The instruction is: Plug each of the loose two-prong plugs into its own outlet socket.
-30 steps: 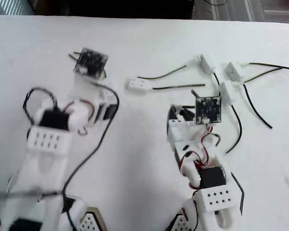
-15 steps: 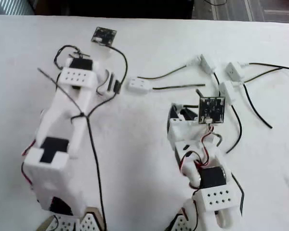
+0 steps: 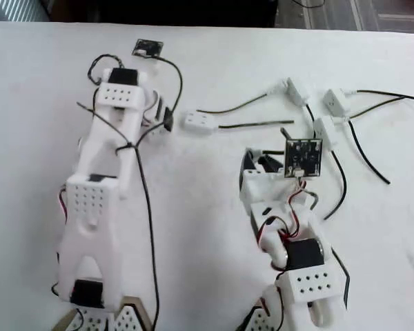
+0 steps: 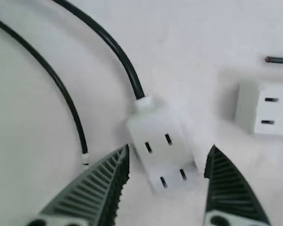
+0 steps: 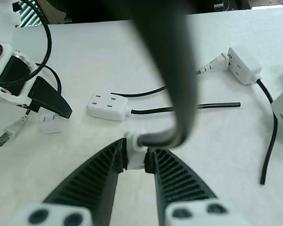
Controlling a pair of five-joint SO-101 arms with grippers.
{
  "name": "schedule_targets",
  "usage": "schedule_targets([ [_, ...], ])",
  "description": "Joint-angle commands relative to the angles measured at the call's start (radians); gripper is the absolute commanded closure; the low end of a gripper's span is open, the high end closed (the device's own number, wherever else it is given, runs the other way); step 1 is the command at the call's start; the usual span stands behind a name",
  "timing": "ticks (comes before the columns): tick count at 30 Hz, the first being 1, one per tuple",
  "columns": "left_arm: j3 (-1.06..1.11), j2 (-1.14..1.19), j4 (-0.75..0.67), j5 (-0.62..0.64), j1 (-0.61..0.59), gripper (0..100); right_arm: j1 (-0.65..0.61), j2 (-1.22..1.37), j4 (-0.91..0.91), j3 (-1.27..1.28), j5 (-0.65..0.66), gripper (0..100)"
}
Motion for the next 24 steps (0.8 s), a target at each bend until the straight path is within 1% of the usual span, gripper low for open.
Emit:
schedule_targets([
  [1, -0.196, 0.113, 0.04, 0.009, -0.027, 74, 0.005, -0.019, -0.016, -0.006, -0.005, 98.1],
  [3, -0.267, 0.168, 0.063, 0.009, -0.03, 75, 0.005, -0.019, -0.016, -0.006, -0.005, 98.1],
  [6, -0.374, 0.225, 0.107, 0.003, -0.025, 83, 0.005, -0.019, -0.016, -0.006, -0.005, 98.1],
  [9, -0.506, 0.254, 0.184, 0.0, -0.007, 91, 0.007, -0.019, -0.016, -0.006, -0.005, 98.1],
  [13, -0.7, 0.257, 0.318, 0.0, 0.024, 93, 0.012, -0.019, -0.016, -0.006, -0.005, 98.1],
  [15, -0.756, 0.252, 0.328, -0.034, 0.035, 95, 0.012, -0.019, -0.016, -0.006, -0.005, 98.1],
  [17, -0.786, 0.252, 0.328, -0.086, 0.035, 98, 0.013, -0.021, -0.016, -0.006, -0.005, 98.1],
  [21, -0.775, 0.251, 0.331, -0.129, 0.039, 98, 0.015, -0.021, -0.016, -0.006, -0.005, 98.1],
  [24, -0.712, 0.208, 0.331, -0.16, 0.053, 98, 0.03, -0.021, -0.021, -0.006, -0.005, 98.1],
])
